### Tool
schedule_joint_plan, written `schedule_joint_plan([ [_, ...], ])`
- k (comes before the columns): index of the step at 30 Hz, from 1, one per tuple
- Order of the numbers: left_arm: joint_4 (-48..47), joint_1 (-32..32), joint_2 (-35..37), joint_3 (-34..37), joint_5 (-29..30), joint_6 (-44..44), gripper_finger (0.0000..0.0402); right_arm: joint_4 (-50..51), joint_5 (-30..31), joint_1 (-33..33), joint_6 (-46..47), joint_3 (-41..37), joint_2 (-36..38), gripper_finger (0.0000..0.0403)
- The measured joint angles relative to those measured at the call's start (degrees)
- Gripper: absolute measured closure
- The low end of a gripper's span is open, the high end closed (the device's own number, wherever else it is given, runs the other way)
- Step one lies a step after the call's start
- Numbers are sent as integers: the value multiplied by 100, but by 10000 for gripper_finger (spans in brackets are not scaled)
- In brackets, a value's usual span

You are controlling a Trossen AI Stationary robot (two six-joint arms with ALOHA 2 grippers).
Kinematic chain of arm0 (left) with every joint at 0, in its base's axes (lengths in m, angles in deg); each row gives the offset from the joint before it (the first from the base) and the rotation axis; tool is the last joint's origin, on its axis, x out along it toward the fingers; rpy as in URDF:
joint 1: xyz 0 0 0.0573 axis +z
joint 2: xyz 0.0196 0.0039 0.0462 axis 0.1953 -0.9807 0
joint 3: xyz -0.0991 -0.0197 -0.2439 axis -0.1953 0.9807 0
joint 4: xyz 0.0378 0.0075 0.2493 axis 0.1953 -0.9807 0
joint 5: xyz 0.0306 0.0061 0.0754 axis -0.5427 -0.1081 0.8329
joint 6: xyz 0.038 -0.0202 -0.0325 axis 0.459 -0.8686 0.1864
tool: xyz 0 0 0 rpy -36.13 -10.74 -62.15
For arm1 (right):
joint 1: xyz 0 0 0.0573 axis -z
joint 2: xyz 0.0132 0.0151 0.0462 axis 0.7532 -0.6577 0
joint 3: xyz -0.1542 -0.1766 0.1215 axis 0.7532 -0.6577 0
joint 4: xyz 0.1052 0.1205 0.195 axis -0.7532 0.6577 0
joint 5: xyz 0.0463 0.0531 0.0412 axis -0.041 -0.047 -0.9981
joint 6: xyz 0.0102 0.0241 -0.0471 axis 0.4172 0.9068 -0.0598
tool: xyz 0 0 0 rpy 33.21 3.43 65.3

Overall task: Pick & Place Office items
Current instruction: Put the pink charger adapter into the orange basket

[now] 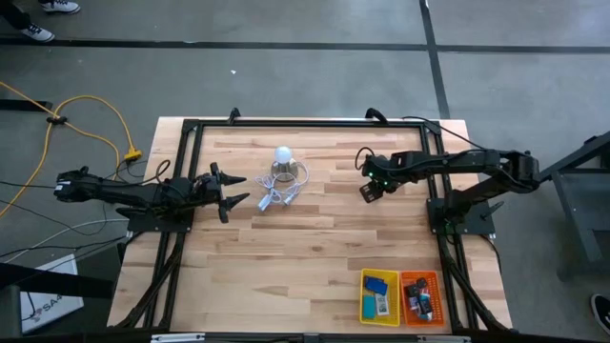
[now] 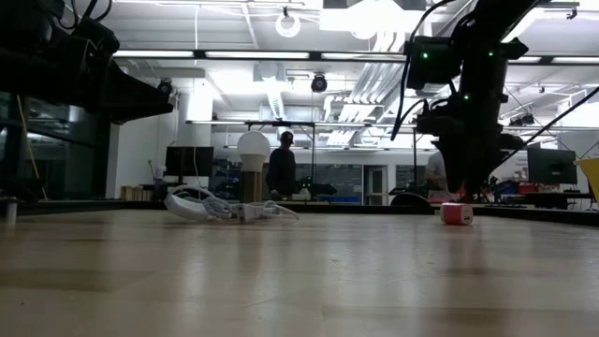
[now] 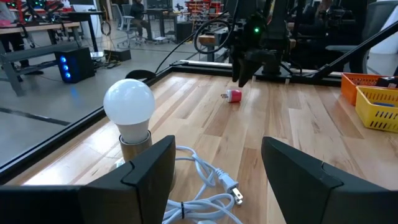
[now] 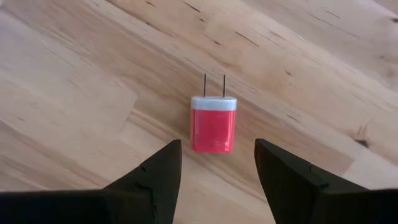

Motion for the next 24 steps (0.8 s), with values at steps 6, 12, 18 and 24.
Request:
schedule_joint_plan([
  [6, 0, 0, 1, 0, -2, 0, 171, -168, 12, -1, -95, 2, -72, 213],
  [12, 0, -2, 1, 0, -2, 0, 171, -319, 15, 1, -98, 2, -472, 213],
  [18, 0, 0, 2, 0, -2, 0, 171, -437, 23, 1, -115, 2, -656, 213],
  [24, 0, -2, 2, 0, -1, 0, 171, -439, 100, 19, -117, 2, -763, 213],
])
